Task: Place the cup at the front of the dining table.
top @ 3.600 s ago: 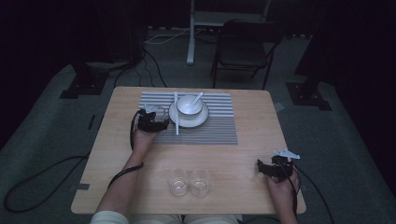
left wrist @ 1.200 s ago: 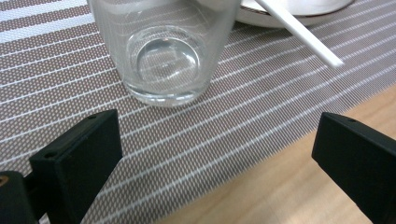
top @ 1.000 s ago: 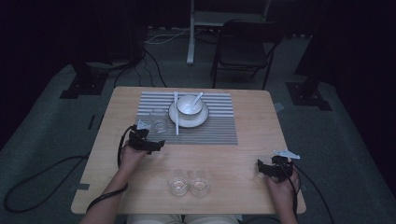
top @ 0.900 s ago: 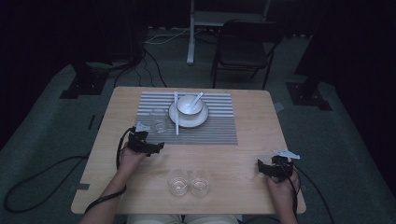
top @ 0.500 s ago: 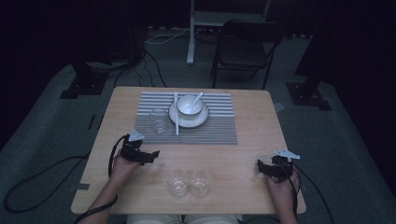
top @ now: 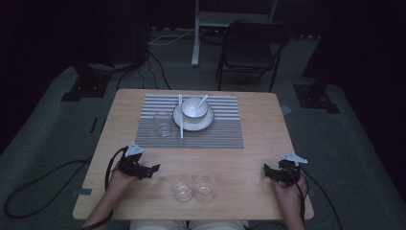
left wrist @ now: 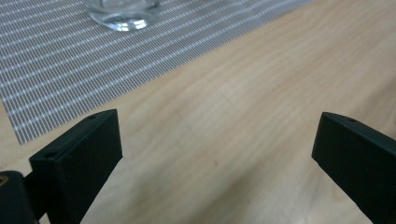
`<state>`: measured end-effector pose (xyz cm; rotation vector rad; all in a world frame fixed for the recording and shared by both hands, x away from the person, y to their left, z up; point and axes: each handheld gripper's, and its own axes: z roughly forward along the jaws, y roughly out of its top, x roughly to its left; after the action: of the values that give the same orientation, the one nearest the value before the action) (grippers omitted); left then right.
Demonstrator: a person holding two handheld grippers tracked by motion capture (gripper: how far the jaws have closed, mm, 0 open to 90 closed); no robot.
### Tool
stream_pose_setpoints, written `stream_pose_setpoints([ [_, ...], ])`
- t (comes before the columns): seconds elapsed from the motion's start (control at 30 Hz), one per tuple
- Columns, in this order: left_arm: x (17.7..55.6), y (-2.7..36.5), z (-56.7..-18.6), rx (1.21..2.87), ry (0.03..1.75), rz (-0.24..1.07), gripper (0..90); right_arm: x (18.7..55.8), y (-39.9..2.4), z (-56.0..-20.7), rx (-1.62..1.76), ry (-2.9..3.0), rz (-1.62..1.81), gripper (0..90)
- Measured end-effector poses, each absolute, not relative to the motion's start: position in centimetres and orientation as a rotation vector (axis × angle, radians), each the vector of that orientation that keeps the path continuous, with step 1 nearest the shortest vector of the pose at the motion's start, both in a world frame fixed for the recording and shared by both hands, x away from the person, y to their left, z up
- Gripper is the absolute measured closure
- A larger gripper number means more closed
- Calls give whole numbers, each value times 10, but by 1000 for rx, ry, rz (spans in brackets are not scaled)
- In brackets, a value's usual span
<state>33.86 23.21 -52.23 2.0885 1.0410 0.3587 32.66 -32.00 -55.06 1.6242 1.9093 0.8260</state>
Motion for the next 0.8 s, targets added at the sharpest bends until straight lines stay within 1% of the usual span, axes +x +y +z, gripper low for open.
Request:
stream_pose_setpoints([
  [0.33, 313, 243, -532, 2087, 1007, 310, 18, 327, -320, -550, 1628, 1908, 826, 118],
  [0.43, 305, 247, -535, 2099, 977, 331, 17, 327, -320, -550, 1628, 1908, 826, 117],
  [0.7, 289, 264, -536, 2090, 952, 314, 18, 326, -320, -550, 1628, 1908, 826, 117],
  [0.8, 282, 269, -538, 2121, 940, 322, 17, 327, -320, -550, 1628, 1908, 826, 117],
])
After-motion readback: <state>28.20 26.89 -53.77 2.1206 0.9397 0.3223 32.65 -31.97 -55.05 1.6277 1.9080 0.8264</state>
